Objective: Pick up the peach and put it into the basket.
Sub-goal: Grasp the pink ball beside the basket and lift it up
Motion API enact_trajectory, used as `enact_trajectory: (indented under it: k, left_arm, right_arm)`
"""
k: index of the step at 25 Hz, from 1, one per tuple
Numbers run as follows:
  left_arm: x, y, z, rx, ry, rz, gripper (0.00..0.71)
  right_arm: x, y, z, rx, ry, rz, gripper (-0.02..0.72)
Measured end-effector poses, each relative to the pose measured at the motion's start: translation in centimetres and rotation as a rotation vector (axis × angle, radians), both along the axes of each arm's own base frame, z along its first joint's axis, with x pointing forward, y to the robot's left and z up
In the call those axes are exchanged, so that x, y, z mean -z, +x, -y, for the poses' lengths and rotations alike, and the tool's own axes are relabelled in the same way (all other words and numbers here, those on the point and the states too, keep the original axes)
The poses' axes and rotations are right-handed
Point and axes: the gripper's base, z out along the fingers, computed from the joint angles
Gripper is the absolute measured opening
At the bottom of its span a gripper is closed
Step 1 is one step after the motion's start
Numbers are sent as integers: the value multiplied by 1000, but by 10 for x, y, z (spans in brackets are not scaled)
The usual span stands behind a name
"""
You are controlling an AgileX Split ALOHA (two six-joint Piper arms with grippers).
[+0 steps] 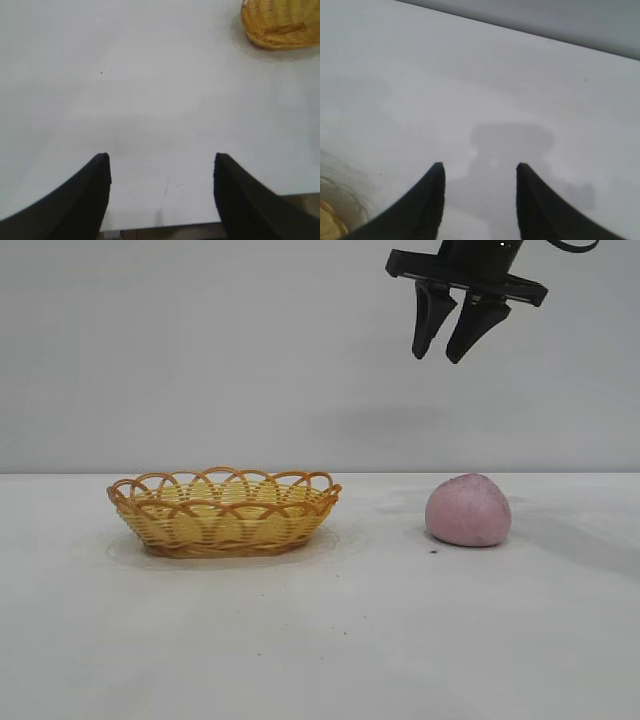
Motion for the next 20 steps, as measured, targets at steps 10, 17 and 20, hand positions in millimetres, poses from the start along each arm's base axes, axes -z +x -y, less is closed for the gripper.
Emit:
enact_trajectory:
  k: [10, 17, 20]
  left_arm:
    - [3, -6, 0, 3, 3, 42, 292]
    - [3, -6, 0, 4, 5, 42, 292]
    - [3, -6, 0, 4, 5, 42, 292]
  right_arm:
    - [1, 0, 0, 0, 3, -5, 321]
    - [12, 1, 0, -7, -14, -47, 321]
    - [17, -5, 3, -28, -61, -118, 321]
